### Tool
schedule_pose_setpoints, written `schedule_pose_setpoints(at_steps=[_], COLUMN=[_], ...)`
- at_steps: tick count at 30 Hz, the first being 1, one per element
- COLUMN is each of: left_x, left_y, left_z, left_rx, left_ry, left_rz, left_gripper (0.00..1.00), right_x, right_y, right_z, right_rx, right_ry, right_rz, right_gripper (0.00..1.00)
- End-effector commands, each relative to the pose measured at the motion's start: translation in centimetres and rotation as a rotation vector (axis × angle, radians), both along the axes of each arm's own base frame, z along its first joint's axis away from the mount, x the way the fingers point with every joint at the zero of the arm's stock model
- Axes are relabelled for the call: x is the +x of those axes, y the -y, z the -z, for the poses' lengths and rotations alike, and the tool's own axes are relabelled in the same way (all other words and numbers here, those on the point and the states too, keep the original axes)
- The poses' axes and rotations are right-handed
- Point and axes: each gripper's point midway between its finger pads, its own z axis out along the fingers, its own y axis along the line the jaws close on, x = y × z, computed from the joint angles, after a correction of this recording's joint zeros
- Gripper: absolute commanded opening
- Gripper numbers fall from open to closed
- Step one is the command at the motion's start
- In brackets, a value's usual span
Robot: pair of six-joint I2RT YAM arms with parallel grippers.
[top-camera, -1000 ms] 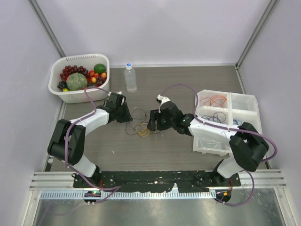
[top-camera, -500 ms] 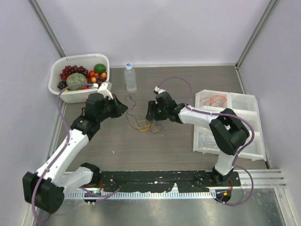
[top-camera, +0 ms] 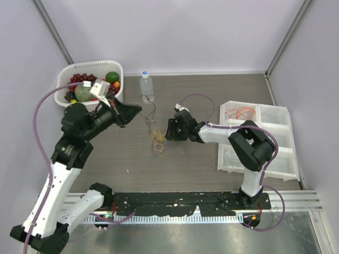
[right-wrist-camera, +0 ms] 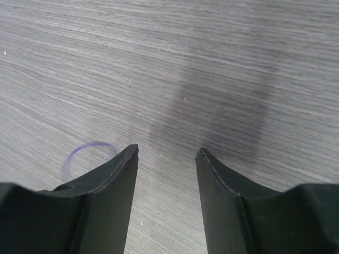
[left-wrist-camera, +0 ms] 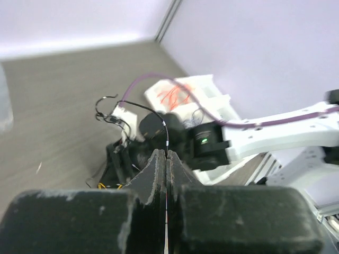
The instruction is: Untangle the cables
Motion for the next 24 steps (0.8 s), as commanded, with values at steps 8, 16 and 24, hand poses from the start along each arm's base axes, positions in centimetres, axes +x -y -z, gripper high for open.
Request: schedule_pose_setpoints(at_steps=[8, 16, 24], left_x=[-2.6, -2.9, -4.2], left_y=[-0.4, 1.9, 2.8], left_z=[-9.6, -8.9, -9.6], left_rx=[-0.134, -0.145, -0.170], left_ry=[0.161, 0.164, 0.175], left_rz=[0.026, 0.183, 0.276], left_gripper=[0.00, 0.00, 0.00], right_x=[0.7, -3.6, -4.9], right_y=[2.2, -0.3, -5.0], right_z=[-10.7, -25.3, -23.9], right_rx=[0.132, 0.455, 0.568], right_ry=[0.255, 0.468, 0.473], right_rz=[-0.054, -0.326, -0.300], right_gripper=[0.65, 0.73, 0.73])
